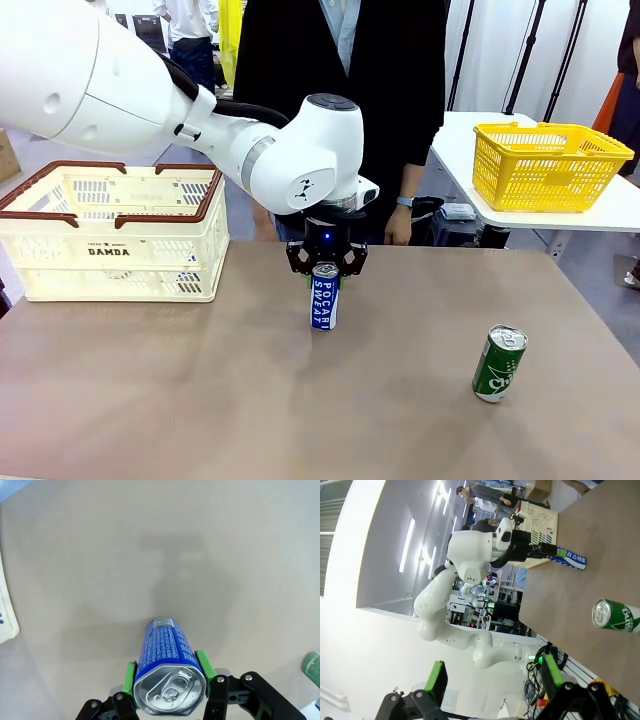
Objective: Place the drinks into the Shopping basket.
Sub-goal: Pick up one drink and place it into the Shopping basket.
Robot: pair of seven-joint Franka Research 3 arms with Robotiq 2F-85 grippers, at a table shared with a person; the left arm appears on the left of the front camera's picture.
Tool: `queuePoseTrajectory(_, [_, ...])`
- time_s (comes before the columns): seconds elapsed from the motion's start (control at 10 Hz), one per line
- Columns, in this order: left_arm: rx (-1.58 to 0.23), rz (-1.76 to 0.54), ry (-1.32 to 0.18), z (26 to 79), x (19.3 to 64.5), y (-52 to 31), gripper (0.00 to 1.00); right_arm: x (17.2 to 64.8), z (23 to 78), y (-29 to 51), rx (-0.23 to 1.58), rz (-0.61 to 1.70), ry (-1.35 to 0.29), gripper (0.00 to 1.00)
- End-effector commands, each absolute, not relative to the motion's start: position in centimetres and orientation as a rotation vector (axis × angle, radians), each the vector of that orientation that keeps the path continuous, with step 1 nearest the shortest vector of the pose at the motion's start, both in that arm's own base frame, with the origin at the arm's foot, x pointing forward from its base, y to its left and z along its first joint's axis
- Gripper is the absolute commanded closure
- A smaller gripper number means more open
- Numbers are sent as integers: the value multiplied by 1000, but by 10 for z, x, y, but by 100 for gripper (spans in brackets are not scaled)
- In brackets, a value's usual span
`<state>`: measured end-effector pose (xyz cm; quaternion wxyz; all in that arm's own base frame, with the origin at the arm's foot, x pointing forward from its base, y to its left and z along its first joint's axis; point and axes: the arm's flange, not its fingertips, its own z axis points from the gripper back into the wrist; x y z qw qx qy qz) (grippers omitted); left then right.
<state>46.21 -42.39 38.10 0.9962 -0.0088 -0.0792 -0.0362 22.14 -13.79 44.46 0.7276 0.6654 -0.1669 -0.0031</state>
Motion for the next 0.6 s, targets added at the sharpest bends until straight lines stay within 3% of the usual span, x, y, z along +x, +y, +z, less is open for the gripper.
queuePoseTrajectory(0.0, [-27, -60, -201, 408, 459, -414, 100, 224, 452, -138, 1481, -24, -367, 0])
queuePoseTrajectory(0.5, [-48, -157, -402, 625, 445, -303, 100, 224, 452, -138, 1481, -24, -367, 0])
